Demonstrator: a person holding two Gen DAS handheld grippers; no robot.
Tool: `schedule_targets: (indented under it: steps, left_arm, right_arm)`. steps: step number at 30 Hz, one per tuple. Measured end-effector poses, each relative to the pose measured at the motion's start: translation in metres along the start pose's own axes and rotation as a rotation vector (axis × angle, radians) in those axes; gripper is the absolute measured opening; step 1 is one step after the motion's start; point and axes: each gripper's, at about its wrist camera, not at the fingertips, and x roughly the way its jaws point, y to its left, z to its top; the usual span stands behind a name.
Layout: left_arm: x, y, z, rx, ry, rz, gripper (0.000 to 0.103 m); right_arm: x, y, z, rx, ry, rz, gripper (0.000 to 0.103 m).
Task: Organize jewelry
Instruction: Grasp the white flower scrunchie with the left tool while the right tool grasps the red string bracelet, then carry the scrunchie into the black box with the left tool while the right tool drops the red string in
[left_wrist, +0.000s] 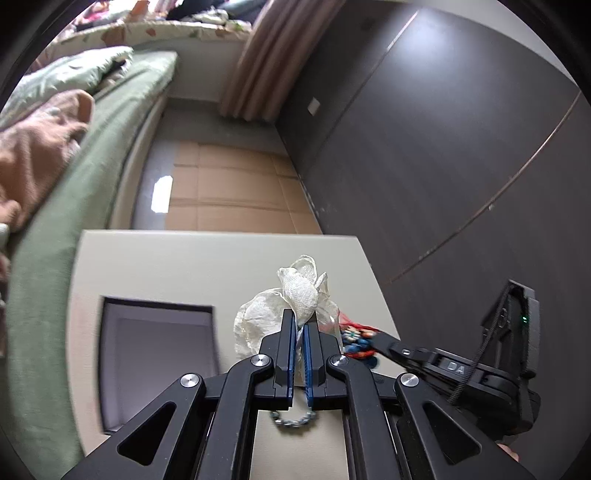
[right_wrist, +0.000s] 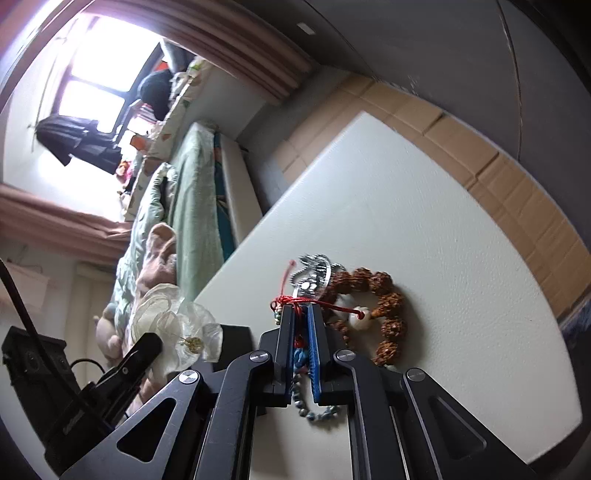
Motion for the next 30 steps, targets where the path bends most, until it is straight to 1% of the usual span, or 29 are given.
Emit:
schedule_targets:
  steps: [3, 6, 8, 9, 10, 12, 16, 19, 20, 21, 23, 26, 30]
  left_arm:
    - [-0.009, 0.009, -0.001, -0.015, -0.014, 0.009, 0.004]
    - [-0.012, 0.017, -0.006, -0.019, -0.018, 0.017, 0.004]
    - [-0.011, 0.025, -0.013, -0.028, -0.006, 0.030, 0.004]
    - [-0.011, 0.029, -0.015, -0.044, 0.005, 0.023, 0.004]
    - [-0.013, 0.033, -0.018, -0.055, 0.011, 0.014, 0.004]
    - [-0.014, 0.038, -0.021, -0.066, 0.012, 0.021, 0.004]
    - [-0.016, 0.039, -0.019, -0.058, 0.002, 0.029, 0.004]
    - [-0.015, 0.038, -0.020, -0.052, 0.005, 0.036, 0.004]
    - [-0.015, 0.038, -0.021, -0.053, 0.007, 0.032, 0.004]
    - [-0.014, 0.038, -0.021, -0.053, 0.009, 0.031, 0.004]
    - [-0.014, 0.038, -0.020, -0.052, 0.009, 0.034, 0.004]
    - [-0.016, 0.041, -0.019, -0.060, 0.007, 0.035, 0.004]
    - [-0.021, 0.046, -0.018, -0.072, 0.000, 0.050, 0.004]
  right_arm:
    - [-0.003, 0.006, -0.003, -0.040, -0.007, -0.038, 0.008]
    - [0.010, -0.002, -0.001, -0.011, 0.030, -0.096, 0.009]
    - [0.020, -0.011, 0.001, -0.003, 0.053, -0.171, 0.009]
    - [0.025, -0.015, 0.002, 0.008, 0.063, -0.198, 0.010]
    - [0.028, -0.021, 0.003, 0.033, 0.075, -0.200, 0.010]
    - [0.027, -0.025, 0.006, 0.057, 0.070, -0.179, 0.010]
    - [0.022, -0.021, 0.009, 0.016, 0.037, -0.191, 0.010]
    - [0.023, -0.015, 0.005, -0.011, 0.038, -0.188, 0.010]
    - [0.023, -0.014, 0.005, -0.019, 0.034, -0.187, 0.010]
    - [0.022, -0.012, 0.004, -0.031, 0.026, -0.178, 0.004]
    - [0.019, -0.006, 0.004, -0.057, 0.008, -0.175, 0.003]
    - [0.013, 0.005, 0.003, -0.078, -0.009, -0.125, 0.003]
    - [0.006, 0.017, 0.000, -0.068, 0.000, 0.025, 0.003]
